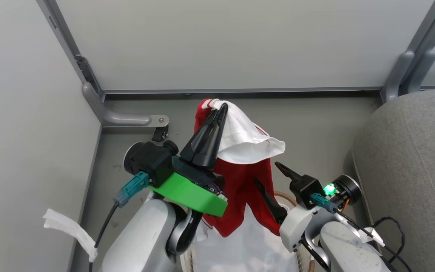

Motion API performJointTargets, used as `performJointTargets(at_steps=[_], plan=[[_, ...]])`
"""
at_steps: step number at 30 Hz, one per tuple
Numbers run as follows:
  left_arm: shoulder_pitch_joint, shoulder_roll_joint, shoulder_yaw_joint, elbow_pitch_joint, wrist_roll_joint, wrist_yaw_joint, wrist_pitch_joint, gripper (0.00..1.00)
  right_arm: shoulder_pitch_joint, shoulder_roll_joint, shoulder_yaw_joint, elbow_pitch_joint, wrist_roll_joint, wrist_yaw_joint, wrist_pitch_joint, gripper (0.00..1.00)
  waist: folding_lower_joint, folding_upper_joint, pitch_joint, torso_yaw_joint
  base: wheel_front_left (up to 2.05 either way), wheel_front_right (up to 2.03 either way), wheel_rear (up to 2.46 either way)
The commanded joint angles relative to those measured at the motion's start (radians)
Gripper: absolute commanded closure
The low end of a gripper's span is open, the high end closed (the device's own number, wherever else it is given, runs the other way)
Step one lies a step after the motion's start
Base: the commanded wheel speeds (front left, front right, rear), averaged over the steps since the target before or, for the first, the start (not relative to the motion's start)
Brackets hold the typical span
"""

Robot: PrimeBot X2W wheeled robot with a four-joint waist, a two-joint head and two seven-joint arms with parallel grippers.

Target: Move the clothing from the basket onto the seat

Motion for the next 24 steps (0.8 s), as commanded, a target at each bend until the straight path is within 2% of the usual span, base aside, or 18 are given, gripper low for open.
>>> performJointTargets(at_steps=[1,8,9,11,17,24], plan=[[-0.020,-0.001,-0.007,-0.004,-0.008,-0.003,-0.004,1.00,-0.015,-0.002,0.003,0.015,0.013,-0.001,0.000,0.00,0.0001,0.0000,0.006,0.015,0.00,0.00,0.00],[-0.041,-0.001,-0.066,-0.010,-0.028,-0.003,-0.004,1.00,-0.051,-0.002,0.023,0.084,0.036,-0.001,0.000,0.00,0.0001,0.0000,0.018,0.055,0.00,0.00,0.00],[-0.043,-0.001,-0.072,-0.010,-0.031,-0.003,-0.004,1.00,-0.054,-0.002,0.024,0.099,0.037,-0.001,0.000,0.24,0.0001,0.0000,0.019,0.060,0.00,0.00,0.00],[-0.048,-0.002,-0.086,-0.010,-0.037,-0.003,-0.004,1.00,-0.063,-0.003,0.036,0.129,0.058,-0.001,0.000,1.00,0.0001,0.0000,0.018,0.072,0.00,0.00,0.00],[-0.053,-0.002,-0.086,-0.005,-0.037,-0.003,-0.004,1.00,-0.070,-0.002,0.062,0.146,0.110,-0.001,0.000,1.00,0.0001,0.0000,0.018,0.082,0.00,0.00,0.00],[-0.039,-0.003,-0.071,-0.002,-0.030,-0.003,-0.004,1.00,-0.060,-0.003,0.066,0.137,0.121,-0.001,0.000,1.00,0.0001,0.0000,0.017,0.072,0.00,0.00,0.00]])
